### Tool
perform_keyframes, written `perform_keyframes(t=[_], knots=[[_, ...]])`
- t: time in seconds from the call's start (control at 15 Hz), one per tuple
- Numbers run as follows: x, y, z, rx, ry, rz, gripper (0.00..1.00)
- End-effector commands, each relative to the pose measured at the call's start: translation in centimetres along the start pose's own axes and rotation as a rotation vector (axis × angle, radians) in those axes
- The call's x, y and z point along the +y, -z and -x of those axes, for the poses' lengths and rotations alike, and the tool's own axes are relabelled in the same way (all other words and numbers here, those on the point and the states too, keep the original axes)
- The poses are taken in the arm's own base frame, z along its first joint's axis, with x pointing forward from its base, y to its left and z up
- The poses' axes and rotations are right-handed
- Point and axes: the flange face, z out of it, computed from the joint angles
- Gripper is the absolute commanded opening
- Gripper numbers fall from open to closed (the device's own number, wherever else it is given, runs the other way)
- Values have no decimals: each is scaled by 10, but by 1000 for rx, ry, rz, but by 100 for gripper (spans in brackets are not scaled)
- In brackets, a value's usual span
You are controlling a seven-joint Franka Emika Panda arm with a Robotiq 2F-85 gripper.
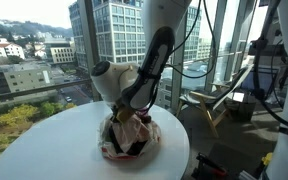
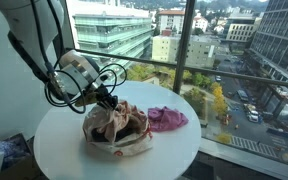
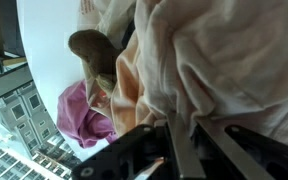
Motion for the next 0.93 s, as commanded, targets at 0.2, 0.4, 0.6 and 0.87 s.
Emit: perform_keyframes(t=[0.2,0.4,0.6,0.87], knots=[[0,-80,-12,12,-43,-42,2],[-1,-93,-11,-1,-64,-100,2],[13,-62,-15,-16,-95,-179,37],[47,-12,-25,21,-126,-192,63]])
